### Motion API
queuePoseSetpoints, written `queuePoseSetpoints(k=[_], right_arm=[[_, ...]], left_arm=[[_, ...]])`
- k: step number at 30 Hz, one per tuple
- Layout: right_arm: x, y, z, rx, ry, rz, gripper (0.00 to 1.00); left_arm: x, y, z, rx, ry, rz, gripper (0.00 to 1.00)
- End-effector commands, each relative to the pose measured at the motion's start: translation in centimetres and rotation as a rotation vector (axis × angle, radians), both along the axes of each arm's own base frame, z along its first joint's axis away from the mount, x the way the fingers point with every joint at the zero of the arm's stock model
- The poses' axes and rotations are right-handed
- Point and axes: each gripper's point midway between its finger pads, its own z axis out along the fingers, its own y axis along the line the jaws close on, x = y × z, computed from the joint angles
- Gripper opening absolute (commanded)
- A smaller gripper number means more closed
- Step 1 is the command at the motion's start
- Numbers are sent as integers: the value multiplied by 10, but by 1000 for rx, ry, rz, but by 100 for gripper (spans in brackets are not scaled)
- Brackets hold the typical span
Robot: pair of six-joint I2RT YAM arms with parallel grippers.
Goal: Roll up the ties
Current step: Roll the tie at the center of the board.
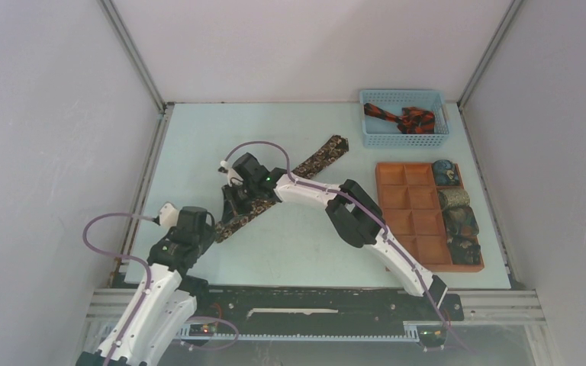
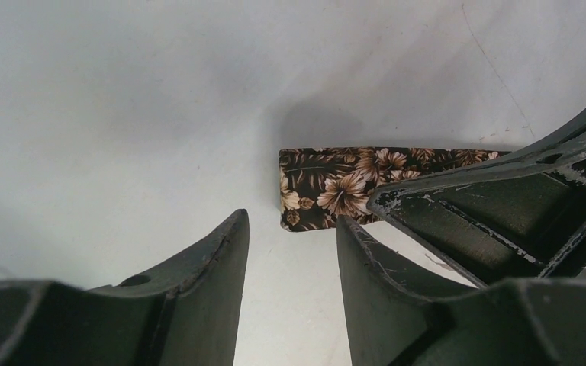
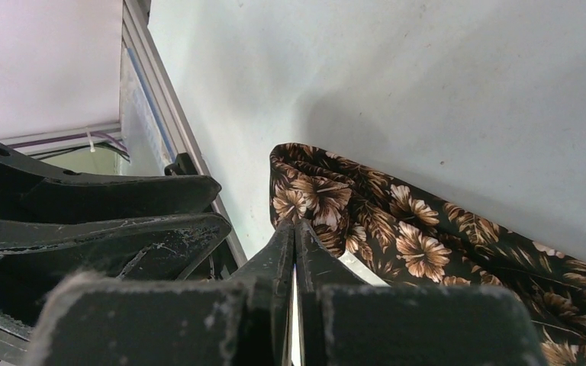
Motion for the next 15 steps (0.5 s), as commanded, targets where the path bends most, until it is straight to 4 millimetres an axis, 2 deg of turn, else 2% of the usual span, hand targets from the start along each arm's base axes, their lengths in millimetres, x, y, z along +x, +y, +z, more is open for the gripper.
queuePoseSetpoints(k=[1, 15], right_arm=[[8, -1, 1, 8, -25, -3, 0], [10, -14, -17, -23, -19, -19, 0]], left_arm=[[9, -1, 1, 13, -19, -19, 52], [20, -9, -9, 1, 9, -54, 51]])
